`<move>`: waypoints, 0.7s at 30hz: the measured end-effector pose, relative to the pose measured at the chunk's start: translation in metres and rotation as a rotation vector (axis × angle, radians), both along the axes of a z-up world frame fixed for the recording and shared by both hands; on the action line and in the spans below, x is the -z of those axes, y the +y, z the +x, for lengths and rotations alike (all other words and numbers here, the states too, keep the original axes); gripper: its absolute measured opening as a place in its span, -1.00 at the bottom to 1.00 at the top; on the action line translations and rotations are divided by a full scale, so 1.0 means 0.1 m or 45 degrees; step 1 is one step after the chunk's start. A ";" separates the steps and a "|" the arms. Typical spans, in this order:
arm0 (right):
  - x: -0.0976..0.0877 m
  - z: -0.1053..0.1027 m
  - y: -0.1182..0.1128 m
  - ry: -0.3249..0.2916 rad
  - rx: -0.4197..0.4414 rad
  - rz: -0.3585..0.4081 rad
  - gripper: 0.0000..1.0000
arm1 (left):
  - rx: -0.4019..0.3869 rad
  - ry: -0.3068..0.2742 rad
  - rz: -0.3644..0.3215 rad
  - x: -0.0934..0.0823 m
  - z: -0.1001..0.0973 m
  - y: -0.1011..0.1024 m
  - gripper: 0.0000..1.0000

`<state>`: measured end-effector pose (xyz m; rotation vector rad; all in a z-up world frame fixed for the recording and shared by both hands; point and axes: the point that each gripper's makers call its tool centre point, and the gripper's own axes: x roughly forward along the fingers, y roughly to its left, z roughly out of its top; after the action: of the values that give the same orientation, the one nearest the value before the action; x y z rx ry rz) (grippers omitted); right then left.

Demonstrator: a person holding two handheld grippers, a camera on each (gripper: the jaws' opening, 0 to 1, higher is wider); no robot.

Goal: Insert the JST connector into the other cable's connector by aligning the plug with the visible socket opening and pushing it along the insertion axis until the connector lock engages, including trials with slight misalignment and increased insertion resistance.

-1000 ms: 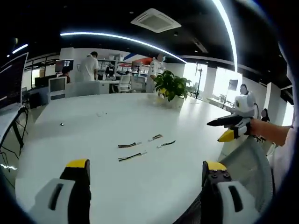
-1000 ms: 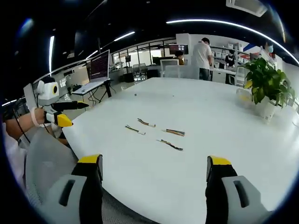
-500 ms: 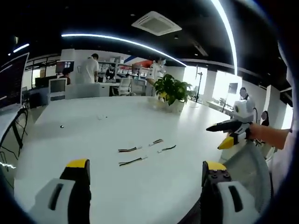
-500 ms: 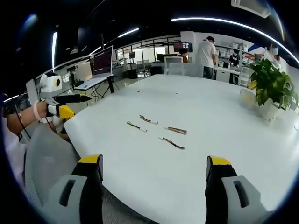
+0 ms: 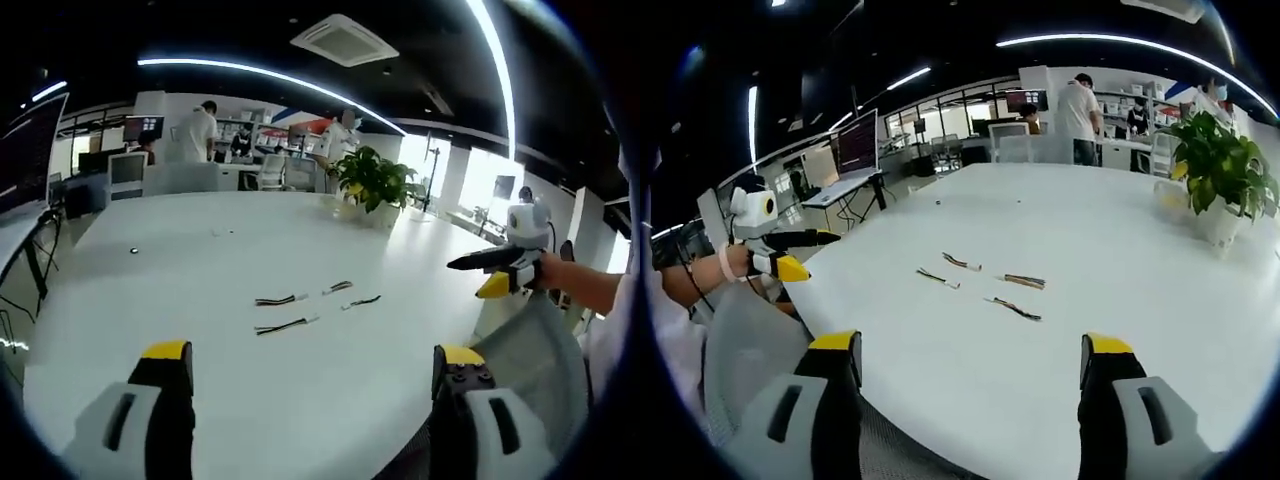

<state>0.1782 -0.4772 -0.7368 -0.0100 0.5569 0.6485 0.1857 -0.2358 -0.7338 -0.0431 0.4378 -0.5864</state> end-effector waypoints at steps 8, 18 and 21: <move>0.02 -0.02 0.01 0.005 -0.004 0.003 0.80 | 0.008 0.005 0.013 0.01 -0.01 0.00 0.98; 0.02 0.01 0.06 -0.002 -0.044 -0.008 0.74 | 0.036 -0.032 0.025 -0.05 0.02 -0.03 0.97; 0.02 0.04 0.05 -0.005 -0.046 -0.011 0.74 | 0.043 -0.042 0.026 -0.06 0.03 -0.04 0.97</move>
<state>0.1817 -0.4718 -0.7386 -0.0297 0.5566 0.6811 0.1892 -0.2403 -0.7274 -0.0062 0.4130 -0.6151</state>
